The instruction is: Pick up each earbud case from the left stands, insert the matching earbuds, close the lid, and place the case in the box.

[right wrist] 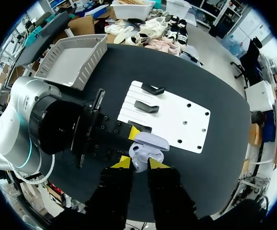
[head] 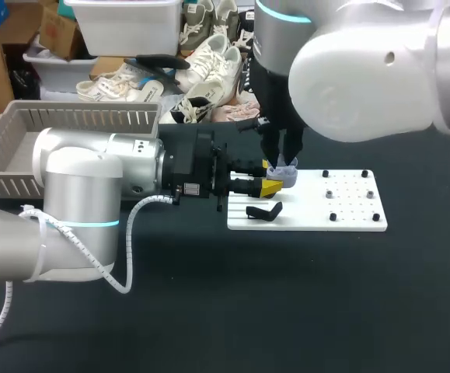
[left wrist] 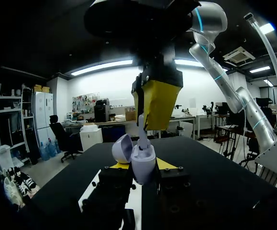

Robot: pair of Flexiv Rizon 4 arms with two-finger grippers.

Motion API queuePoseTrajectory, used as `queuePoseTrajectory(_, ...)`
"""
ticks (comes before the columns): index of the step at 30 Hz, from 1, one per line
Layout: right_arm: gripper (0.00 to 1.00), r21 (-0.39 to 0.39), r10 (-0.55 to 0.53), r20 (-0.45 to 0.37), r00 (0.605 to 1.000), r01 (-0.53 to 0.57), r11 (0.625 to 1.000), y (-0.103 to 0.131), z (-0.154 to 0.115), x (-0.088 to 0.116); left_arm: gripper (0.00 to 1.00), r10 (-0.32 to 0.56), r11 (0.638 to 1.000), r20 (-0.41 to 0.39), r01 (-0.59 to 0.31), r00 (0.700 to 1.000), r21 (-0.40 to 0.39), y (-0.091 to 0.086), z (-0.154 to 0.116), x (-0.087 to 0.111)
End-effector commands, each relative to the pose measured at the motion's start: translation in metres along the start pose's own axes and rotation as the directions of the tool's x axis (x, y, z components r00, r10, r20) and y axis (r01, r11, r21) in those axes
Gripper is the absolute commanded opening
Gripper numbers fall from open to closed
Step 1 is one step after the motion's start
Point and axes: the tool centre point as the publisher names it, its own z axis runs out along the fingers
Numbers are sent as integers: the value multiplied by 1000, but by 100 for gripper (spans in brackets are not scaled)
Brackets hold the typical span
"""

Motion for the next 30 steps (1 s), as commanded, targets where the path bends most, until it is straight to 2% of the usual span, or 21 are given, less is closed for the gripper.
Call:
queuePoseTrajectory(1,0,0,0,-5,1000,0,1000,0,1,-1,0,1,1000,0,-1,1000,-5,-1,0,0)
queuePoseTrajectory(30,0,3,4,-5,1000,-4,1000,0,13,-10,0,1,1000,0,-1,1000,-5,-1,0,0)
